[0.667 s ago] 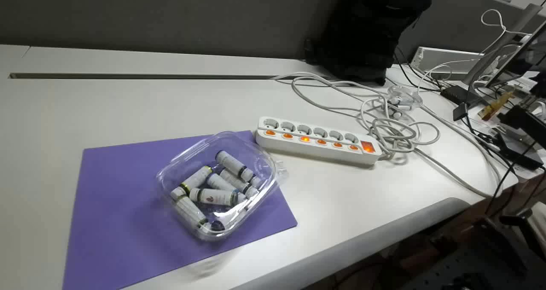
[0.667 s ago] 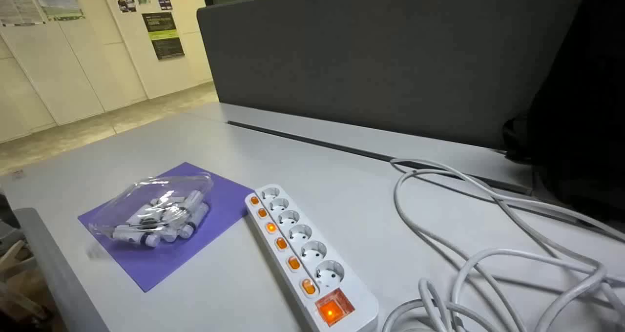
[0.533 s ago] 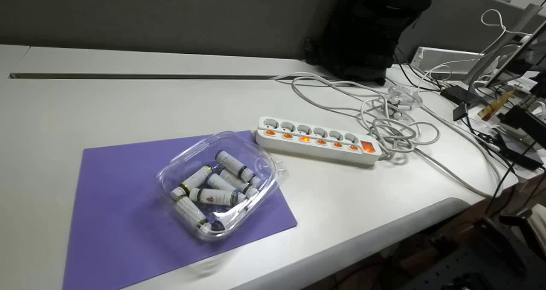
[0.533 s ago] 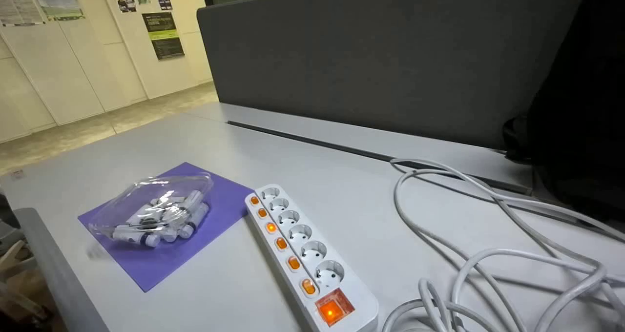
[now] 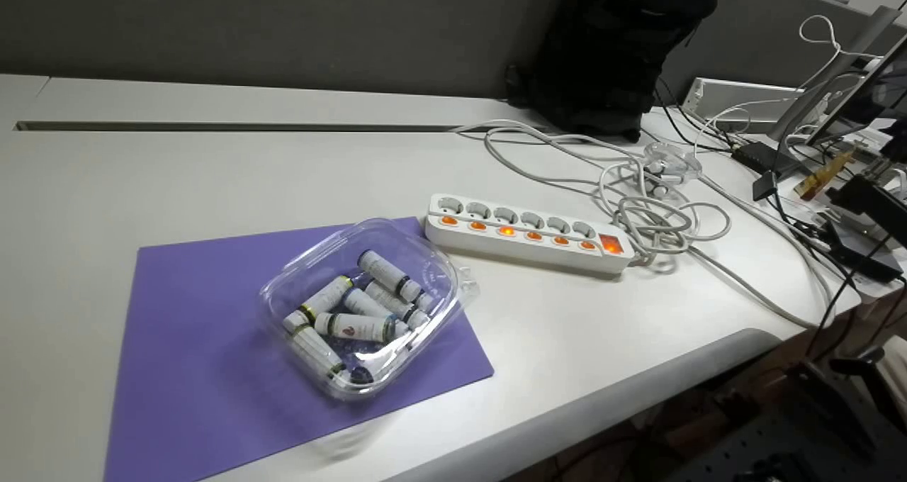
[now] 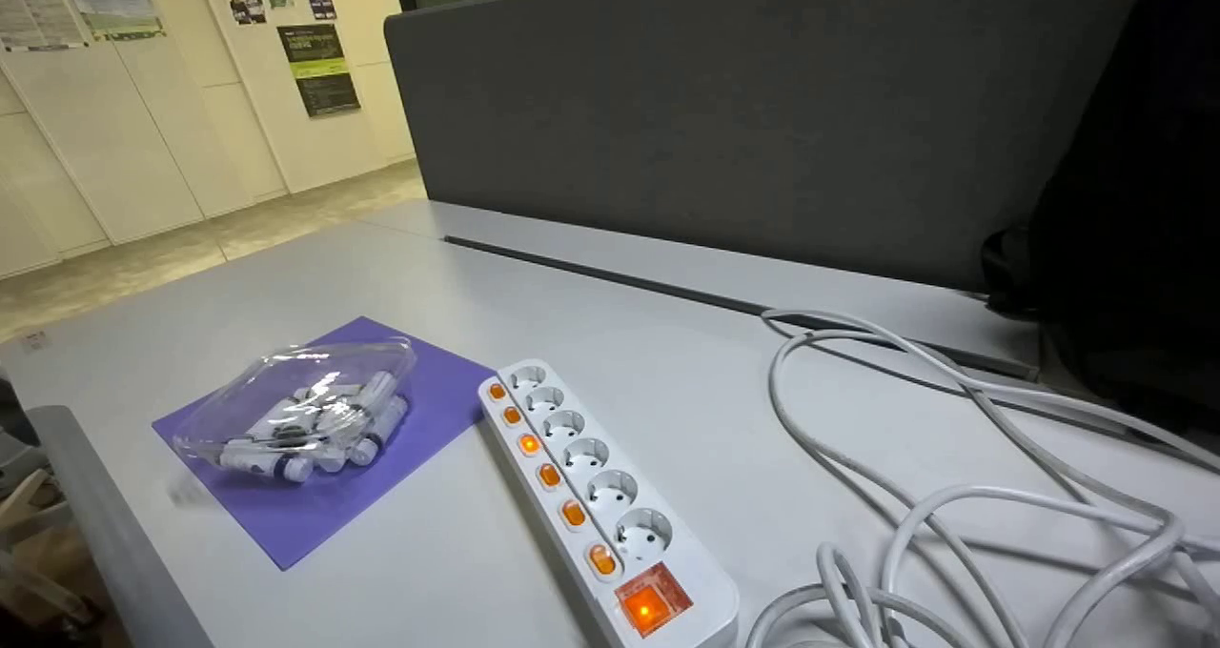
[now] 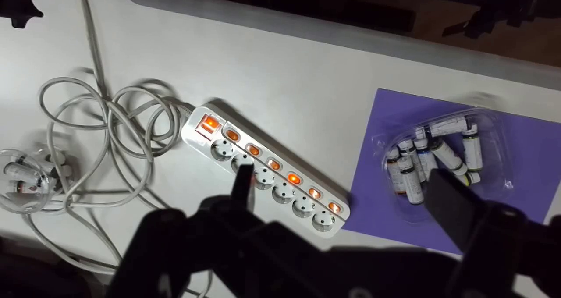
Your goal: Turn off the third switch from the left
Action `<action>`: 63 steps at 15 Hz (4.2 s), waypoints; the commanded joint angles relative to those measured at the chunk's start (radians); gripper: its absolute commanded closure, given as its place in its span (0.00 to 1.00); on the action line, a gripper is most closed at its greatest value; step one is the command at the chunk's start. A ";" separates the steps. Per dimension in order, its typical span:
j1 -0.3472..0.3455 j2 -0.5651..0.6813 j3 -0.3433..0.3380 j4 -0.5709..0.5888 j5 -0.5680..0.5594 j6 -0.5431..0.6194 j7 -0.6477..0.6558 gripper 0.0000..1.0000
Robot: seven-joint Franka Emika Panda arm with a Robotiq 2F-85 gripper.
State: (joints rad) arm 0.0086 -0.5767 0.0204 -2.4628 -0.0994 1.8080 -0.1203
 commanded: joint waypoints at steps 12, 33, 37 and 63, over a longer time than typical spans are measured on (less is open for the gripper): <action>-0.121 0.165 -0.080 -0.121 -0.024 0.506 0.109 0.00; -0.121 0.548 -0.097 -0.102 0.129 0.725 0.115 0.99; -0.120 0.579 -0.097 -0.091 0.144 0.765 0.100 1.00; -0.145 0.984 0.027 0.071 0.234 0.974 0.002 1.00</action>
State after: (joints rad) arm -0.1194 0.3863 0.0302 -2.4231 0.1169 2.8108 -0.1018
